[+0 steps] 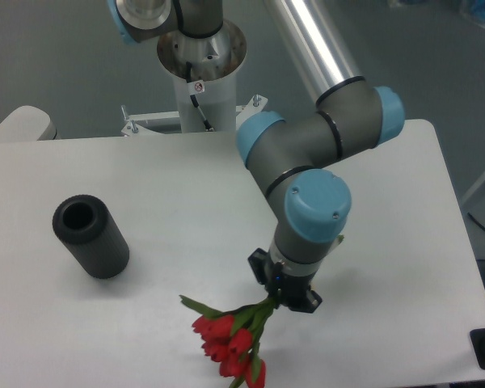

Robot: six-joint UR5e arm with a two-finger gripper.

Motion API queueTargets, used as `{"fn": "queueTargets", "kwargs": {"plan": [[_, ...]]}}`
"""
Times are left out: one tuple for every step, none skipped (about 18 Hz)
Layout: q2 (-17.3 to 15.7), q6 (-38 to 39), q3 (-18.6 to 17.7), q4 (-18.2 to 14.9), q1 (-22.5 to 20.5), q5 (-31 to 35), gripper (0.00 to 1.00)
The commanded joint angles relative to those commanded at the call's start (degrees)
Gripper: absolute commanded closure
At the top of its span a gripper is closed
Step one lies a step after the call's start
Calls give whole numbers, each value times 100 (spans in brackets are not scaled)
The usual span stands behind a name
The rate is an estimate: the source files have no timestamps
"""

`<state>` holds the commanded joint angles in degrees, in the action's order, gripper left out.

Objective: Insert the flowers into the vase
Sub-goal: 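Carry the red tulip bunch in the gripper toward the black vase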

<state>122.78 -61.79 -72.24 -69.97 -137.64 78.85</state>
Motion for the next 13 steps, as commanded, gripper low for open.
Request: {"fn": "queueTargets", "kwargs": {"plan": [[0, 62, -18, 18, 0, -166, 91], [-9, 88, -18, 18, -9, -368, 91], [-18, 123, -18, 18, -26, -553, 91], [-18, 185, -18, 18, -44, -729, 91], [-26, 220, -27, 18, -61, -887, 92], [-26, 220, -27, 18, -62, -1037, 94], [-26, 220, -27, 9, -79, -1151, 94], [-26, 229, -27, 9, -88, -1266, 96], [-35, 247, -27, 1, -97, -1371, 97], [-44, 290, -27, 0, -97, -1494, 97], [-70, 352, -27, 9, -97, -1600, 97], [-79, 413, -27, 9, -88, -1696, 97], [-105, 440, -35, 9, -88, -1845, 97]]}}
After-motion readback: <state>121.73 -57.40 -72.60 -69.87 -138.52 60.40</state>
